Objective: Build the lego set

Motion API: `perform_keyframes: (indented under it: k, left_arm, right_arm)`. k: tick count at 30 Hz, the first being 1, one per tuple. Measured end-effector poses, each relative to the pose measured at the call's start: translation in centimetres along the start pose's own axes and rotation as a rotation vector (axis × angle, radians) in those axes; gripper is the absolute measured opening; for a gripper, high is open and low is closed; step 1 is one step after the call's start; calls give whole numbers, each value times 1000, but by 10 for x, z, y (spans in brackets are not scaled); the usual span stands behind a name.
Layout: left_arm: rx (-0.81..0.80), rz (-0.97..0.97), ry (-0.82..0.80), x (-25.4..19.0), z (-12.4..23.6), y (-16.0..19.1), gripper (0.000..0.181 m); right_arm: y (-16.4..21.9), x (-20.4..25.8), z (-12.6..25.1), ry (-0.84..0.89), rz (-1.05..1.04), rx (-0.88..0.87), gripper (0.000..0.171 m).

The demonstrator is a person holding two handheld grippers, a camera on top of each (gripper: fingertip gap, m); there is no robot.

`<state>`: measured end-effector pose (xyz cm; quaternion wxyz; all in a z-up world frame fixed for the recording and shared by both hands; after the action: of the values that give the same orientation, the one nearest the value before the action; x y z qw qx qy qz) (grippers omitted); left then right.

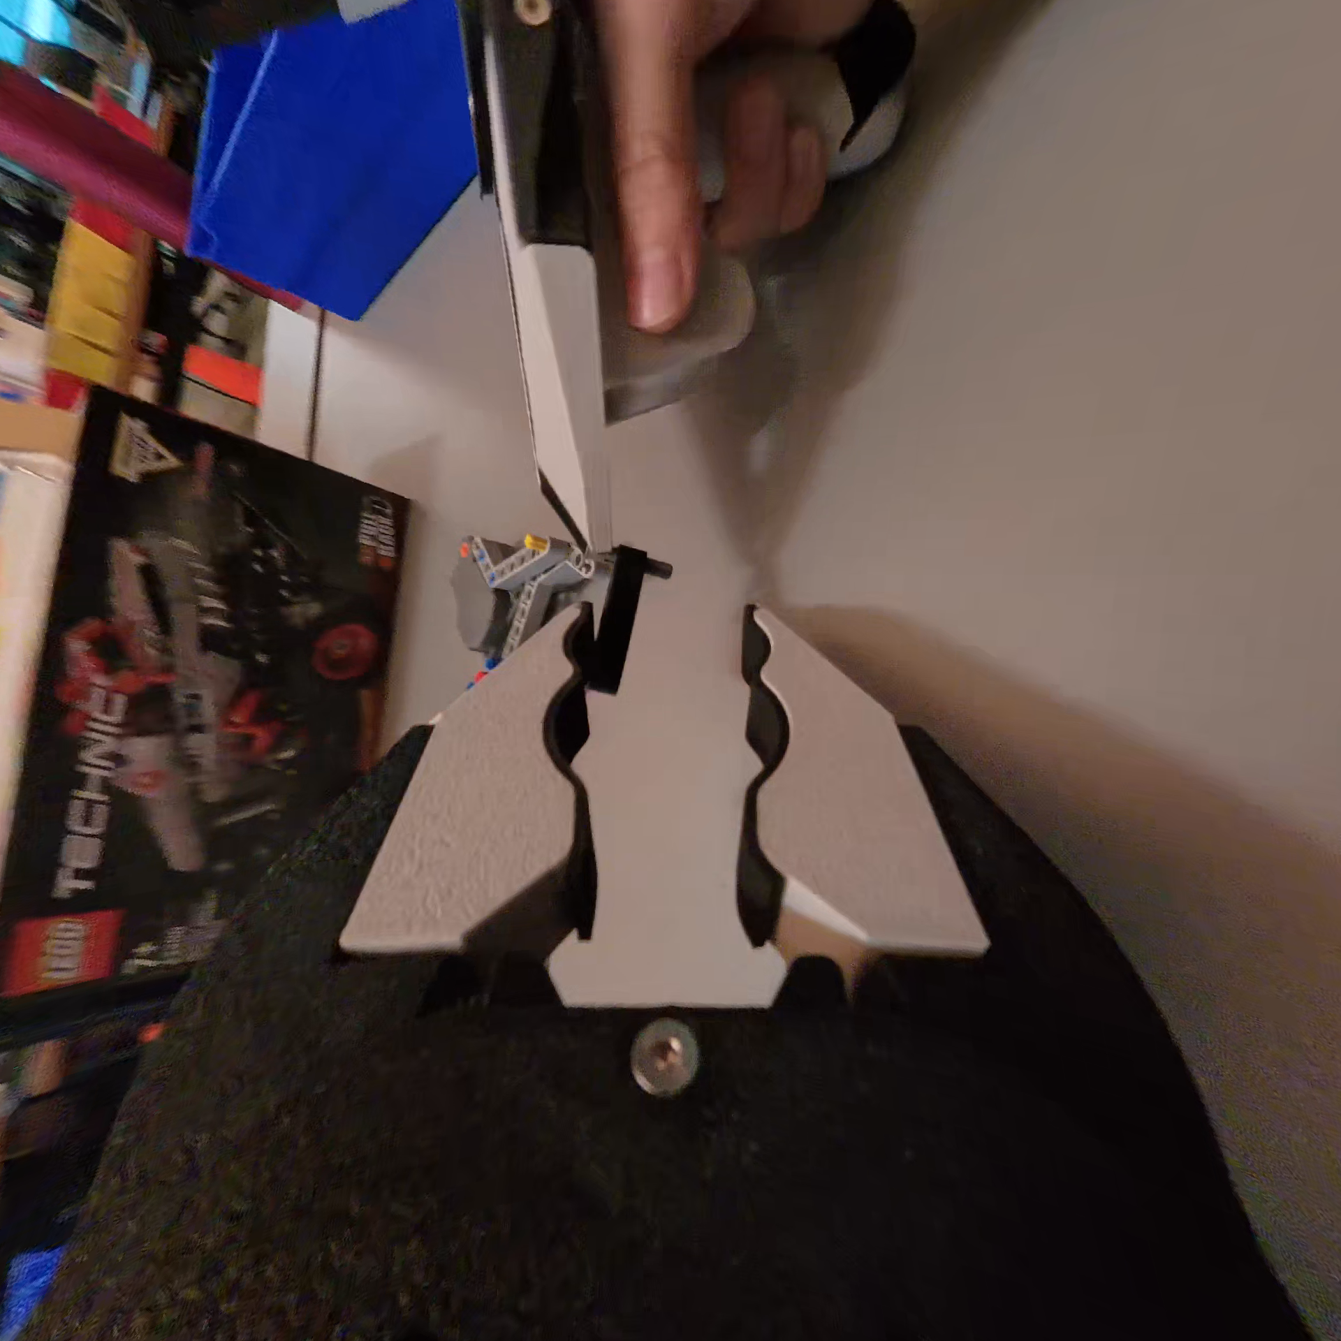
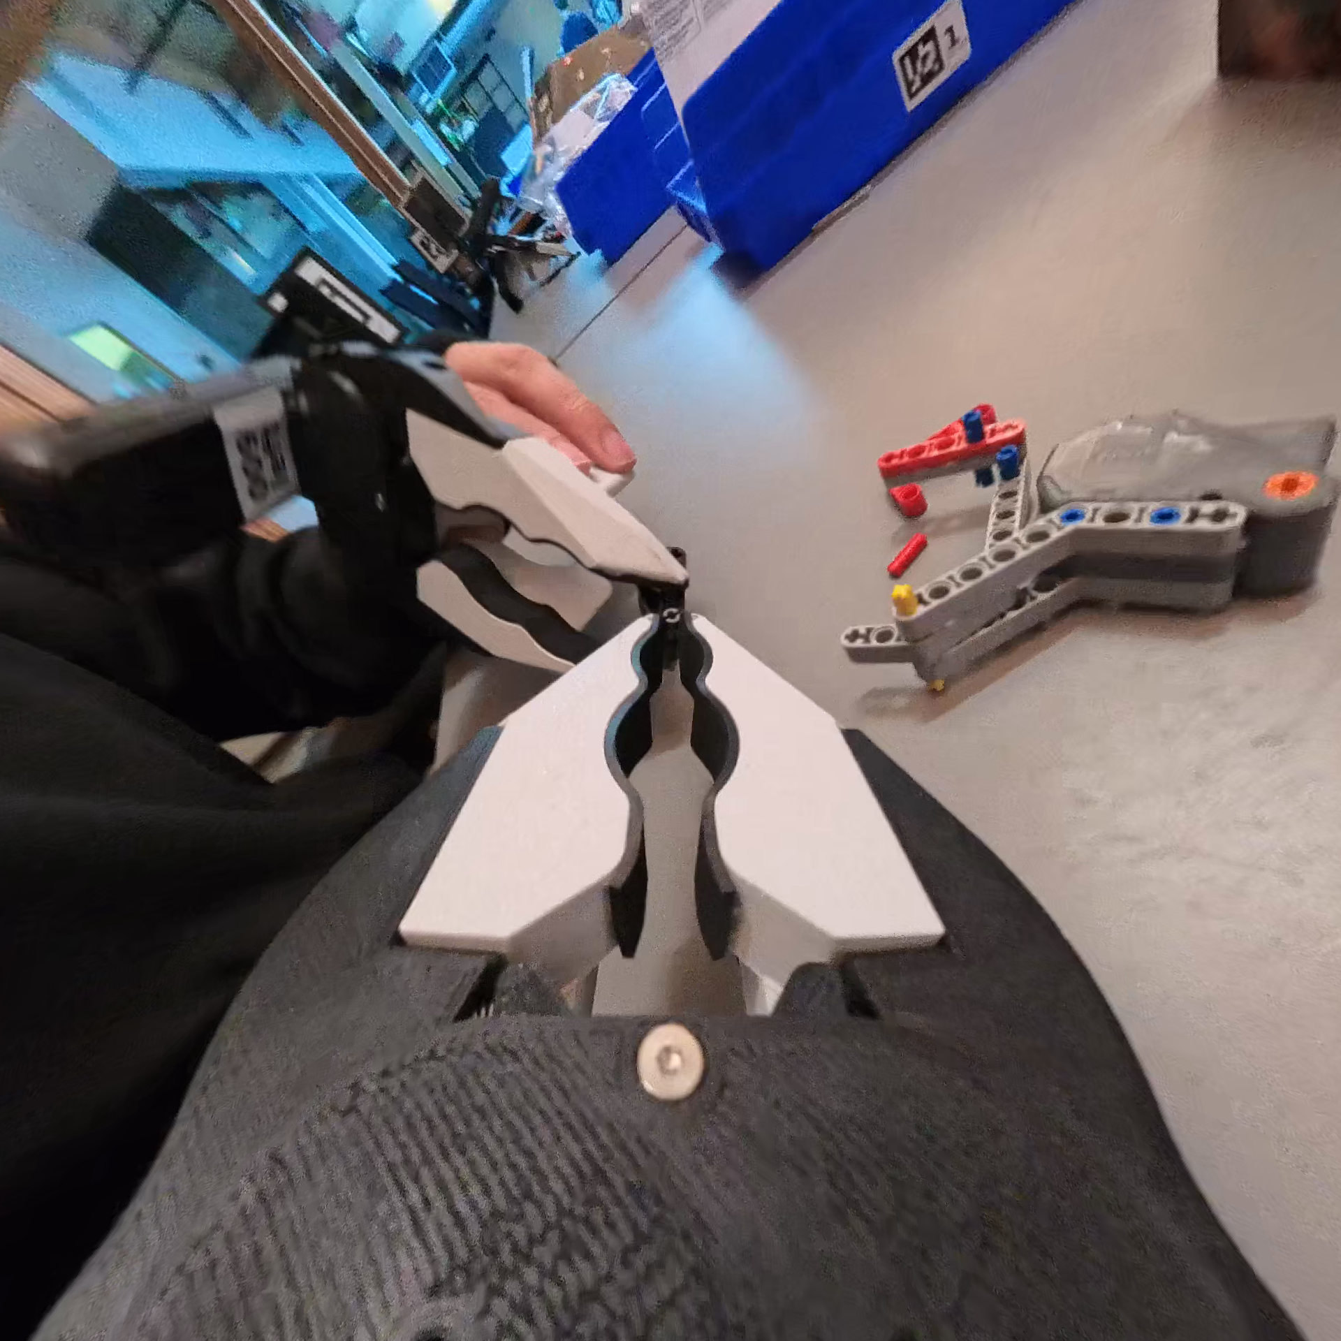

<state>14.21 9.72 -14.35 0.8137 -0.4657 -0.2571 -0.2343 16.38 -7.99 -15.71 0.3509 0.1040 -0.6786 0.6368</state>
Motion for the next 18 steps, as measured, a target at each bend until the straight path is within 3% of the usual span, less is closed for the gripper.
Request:
perform_keyframes:
  k: [5, 12, 18]
  left_arm:
    - [13, -4, -15, -3, -13, -4, 38]
    - [80, 16, -51, 0, -21, -6, 5]
    - [87, 114, -96, 2, -20, -8, 26]
  right_arm:
    - [4, -3, 4, -15, -93, 1, 2]
    - [7, -8, 3, -19, -172, 13, 2]
    - [6, -10, 4, -3, -184, -6, 2]
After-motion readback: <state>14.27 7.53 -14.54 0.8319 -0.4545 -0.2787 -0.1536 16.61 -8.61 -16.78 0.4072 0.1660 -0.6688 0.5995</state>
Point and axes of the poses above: each gripper's, where its closed fingertips meet, z back along the fingers, y out of its underside, x = y × z across the jaws, the point moved 10 cm from there along z, back along the fingers, and after that the axes turned 13 degrees about -x, right-handed, at the moved point
